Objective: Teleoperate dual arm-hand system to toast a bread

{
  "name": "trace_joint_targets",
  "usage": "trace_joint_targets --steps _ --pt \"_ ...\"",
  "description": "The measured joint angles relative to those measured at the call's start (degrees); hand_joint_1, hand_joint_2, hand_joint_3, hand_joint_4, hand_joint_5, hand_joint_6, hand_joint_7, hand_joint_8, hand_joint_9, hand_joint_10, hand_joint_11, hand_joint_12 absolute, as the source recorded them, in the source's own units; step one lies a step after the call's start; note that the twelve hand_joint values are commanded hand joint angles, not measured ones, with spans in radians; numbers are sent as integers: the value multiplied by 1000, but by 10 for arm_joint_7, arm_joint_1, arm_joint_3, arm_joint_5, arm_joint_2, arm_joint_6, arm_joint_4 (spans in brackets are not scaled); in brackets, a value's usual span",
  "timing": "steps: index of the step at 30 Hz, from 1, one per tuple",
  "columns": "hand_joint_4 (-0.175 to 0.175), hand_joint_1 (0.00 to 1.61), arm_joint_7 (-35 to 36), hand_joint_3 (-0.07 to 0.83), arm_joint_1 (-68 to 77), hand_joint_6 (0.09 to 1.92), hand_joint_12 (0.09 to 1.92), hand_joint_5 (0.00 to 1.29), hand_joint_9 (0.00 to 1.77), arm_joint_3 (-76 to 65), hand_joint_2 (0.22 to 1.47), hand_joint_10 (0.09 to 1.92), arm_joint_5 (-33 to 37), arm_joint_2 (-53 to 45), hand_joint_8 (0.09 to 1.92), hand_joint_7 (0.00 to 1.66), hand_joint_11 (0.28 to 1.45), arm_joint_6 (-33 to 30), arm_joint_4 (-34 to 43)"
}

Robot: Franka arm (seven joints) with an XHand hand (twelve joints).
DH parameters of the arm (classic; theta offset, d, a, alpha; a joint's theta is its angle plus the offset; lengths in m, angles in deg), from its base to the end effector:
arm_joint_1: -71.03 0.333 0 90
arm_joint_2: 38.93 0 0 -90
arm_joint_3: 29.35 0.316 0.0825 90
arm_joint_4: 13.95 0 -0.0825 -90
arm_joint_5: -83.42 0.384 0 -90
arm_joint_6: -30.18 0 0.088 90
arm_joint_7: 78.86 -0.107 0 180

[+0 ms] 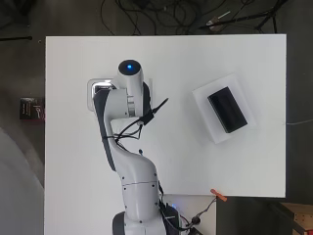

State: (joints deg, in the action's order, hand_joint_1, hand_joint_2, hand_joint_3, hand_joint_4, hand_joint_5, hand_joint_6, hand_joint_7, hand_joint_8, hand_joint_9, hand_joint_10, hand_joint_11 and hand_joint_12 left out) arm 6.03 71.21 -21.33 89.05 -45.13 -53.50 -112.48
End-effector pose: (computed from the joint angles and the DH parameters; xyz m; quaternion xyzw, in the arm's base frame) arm 0.5453 0.0872 0.4902 -0.6771 -0.7108 0.1077 0.1571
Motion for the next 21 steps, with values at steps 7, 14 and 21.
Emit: trace_joint_targets --steps 7,14,21 --pt "-175 1250 3 1 1 1179 155 773 1460 -1 1128 87 2 -22 788 1164 821 18 38" --pt "-175 1243 -5 1 4 1220 167 737 1459 5 1146 87 0 -26 867 1123 825 14 20" --pt "-52 40 -27 9 5 87 87 48 174 5 850 87 3 -20 87 59 359 29 27"
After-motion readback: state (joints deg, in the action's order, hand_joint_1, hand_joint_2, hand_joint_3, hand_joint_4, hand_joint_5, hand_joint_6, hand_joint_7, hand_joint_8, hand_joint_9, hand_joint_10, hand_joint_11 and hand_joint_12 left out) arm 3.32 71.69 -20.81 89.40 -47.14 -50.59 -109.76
